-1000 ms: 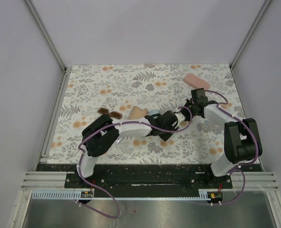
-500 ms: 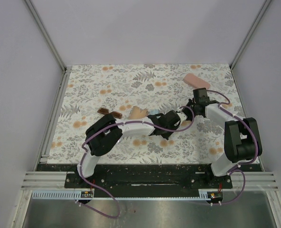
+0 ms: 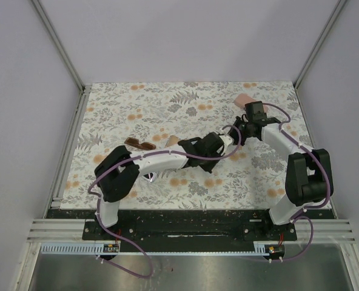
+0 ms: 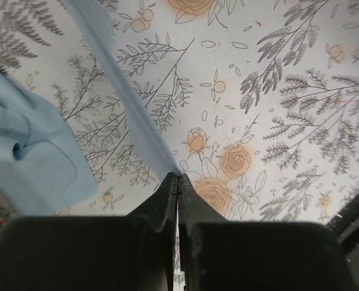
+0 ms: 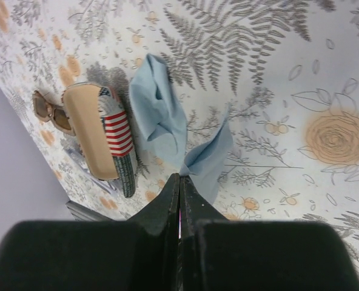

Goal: Organize the sunglasses

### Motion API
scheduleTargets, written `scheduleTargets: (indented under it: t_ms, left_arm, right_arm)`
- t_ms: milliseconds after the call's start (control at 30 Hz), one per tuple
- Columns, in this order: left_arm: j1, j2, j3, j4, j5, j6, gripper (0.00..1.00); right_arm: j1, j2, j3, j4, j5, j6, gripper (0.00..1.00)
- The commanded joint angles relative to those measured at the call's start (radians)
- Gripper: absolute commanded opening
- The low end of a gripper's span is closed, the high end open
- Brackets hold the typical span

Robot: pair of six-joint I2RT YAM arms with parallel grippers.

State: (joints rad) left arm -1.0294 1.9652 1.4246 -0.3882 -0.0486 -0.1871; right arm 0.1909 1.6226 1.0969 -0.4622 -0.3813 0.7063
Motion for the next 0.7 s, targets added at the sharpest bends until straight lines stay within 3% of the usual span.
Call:
scheduleTargets:
  t_ms: [0, 267, 667]
  left_arm:
    - [0.048, -0.144, -0.056, -0.026, 0.114, -0.049, 0.0]
    - [0.127, -0.325, -0.179, -0.055, 0.19, -0.074, 0.0]
    - [0.273, -0.54, -0.341, -0.126, 0.194, -0.068, 0.0]
  right_arm:
    - [0.045, 0.028, 0.089, -0.015, -0.064, -0.027, 0.0]
    - [0.188, 0.083, 0.211, -0.024, -0.059, 0.016, 0.0]
    - [0.3, 0.23, 0.42, -0.013, -0.076, 0.056, 0.0]
